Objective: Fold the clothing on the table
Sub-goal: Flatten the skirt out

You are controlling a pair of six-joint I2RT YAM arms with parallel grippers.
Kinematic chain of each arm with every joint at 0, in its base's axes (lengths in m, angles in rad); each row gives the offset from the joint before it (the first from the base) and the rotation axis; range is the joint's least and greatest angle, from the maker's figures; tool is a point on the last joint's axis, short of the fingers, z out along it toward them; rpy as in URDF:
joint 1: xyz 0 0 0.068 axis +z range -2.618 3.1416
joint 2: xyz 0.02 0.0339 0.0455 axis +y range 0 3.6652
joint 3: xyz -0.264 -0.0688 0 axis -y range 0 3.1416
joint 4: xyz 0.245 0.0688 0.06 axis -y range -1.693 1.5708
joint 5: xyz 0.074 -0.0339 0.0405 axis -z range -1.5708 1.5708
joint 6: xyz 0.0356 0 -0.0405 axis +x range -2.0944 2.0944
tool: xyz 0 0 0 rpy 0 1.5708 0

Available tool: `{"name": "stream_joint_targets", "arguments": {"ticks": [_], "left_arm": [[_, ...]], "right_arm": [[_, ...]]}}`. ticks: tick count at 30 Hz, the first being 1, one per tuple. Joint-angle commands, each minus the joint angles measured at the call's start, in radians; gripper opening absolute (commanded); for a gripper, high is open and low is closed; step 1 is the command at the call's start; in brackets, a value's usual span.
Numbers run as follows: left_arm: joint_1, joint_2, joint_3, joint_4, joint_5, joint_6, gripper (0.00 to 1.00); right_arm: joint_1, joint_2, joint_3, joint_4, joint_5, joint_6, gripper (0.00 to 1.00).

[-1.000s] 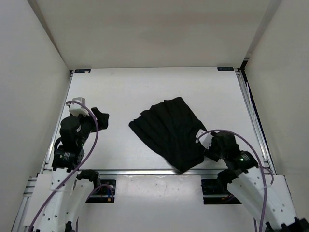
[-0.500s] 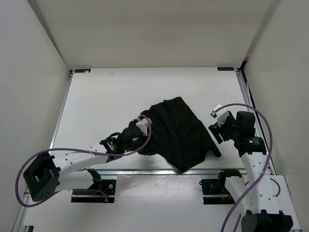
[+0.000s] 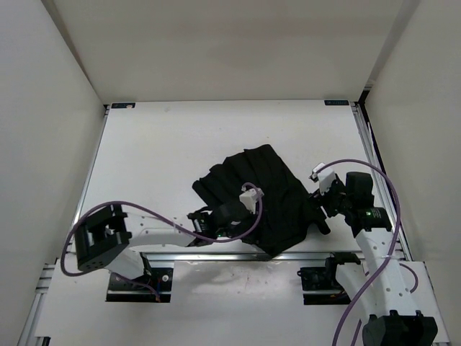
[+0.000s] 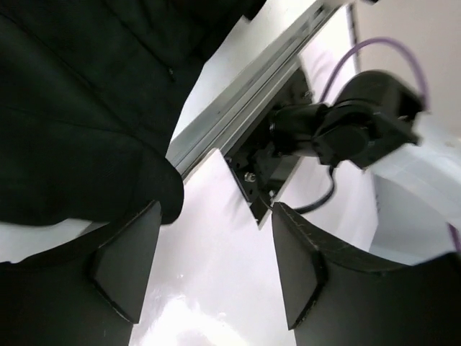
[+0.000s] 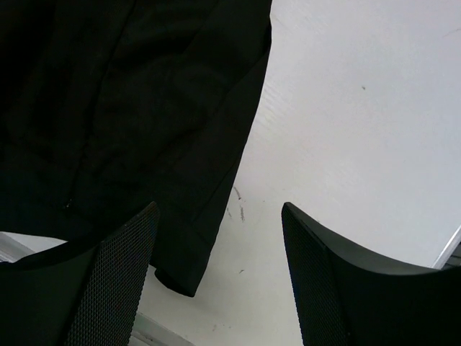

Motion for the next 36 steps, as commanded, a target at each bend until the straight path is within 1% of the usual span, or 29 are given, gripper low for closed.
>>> {"name": "stream_joint_targets", "arguments": {"ticks": [1, 4, 6, 10, 15, 16, 20, 21, 22, 25, 26, 28, 29, 31, 32, 33, 34, 36], "left_arm": [[-0.042, 0.077, 0.077, 0.009, -0.024, -0.008, 0.74], [-0.045, 0.136, 0.112, -0.011, -0.032, 0.010, 0.77], [-0.048, 0.167, 0.141, -0.057, -0.050, 0.021, 0.78], [-0.039, 0.169, 0.158, -0.117, -0.089, 0.054, 0.77], [-0.027, 0.187, 0.195, -0.189, -0.099, 0.094, 0.70], [-0.024, 0.192, 0.204, -0.193, -0.099, 0.102, 0.69], [-0.031, 0.233, 0.226, -0.215, -0.102, 0.124, 0.69], [-0.031, 0.244, 0.227, -0.215, -0.095, 0.125, 0.72], [-0.039, 0.255, 0.232, -0.250, -0.102, 0.128, 0.72], [-0.039, 0.285, 0.247, -0.275, -0.096, 0.137, 0.74], [-0.038, 0.291, 0.250, -0.281, -0.102, 0.148, 0.74], [-0.030, 0.311, 0.252, -0.293, -0.101, 0.151, 0.72], [-0.028, 0.316, 0.252, -0.302, -0.095, 0.162, 0.70], [-0.031, 0.330, 0.260, -0.312, -0.095, 0.163, 0.58], [-0.027, 0.328, 0.263, -0.313, -0.093, 0.171, 0.37], [-0.024, 0.330, 0.266, -0.316, -0.089, 0.171, 0.03], [-0.027, 0.295, 0.254, -0.341, -0.124, 0.177, 0.00], [-0.033, 0.249, 0.257, -0.385, -0.188, 0.191, 0.00]], "right_arm": [[-0.031, -0.032, -0.024, 0.000, -0.036, -0.007, 0.74], [-0.044, -0.061, -0.037, -0.019, -0.044, -0.024, 0.74], [-0.044, -0.078, -0.031, -0.043, -0.045, -0.036, 0.74], [-0.066, -0.120, -0.045, -0.055, -0.036, -0.049, 0.74], [-0.052, -0.141, -0.065, -0.058, -0.025, -0.043, 0.74], [-0.028, -0.144, -0.065, -0.053, -0.025, -0.036, 0.74], [-0.028, -0.141, -0.064, -0.058, -0.018, -0.024, 0.74], [-0.023, -0.145, -0.062, -0.056, -0.022, -0.017, 0.74], [-0.018, -0.145, -0.061, -0.063, -0.018, -0.024, 0.74], [-0.044, -0.145, -0.061, -0.070, -0.039, -0.036, 0.74], [-0.044, -0.147, -0.059, -0.075, -0.044, -0.049, 0.74], [-0.083, -0.147, -0.054, -0.087, -0.048, -0.065, 0.74], [-0.086, -0.148, -0.057, -0.083, -0.050, -0.069, 0.74], [-0.086, -0.156, -0.064, -0.078, -0.047, -0.060, 0.74], [-0.080, -0.160, -0.061, -0.075, -0.045, -0.066, 0.74], [-0.081, -0.164, -0.061, -0.078, -0.044, -0.059, 0.74], [-0.069, -0.161, -0.082, -0.067, -0.023, -0.053, 0.74], [-0.061, -0.171, -0.091, -0.057, 0.007, -0.067, 0.74]]}}
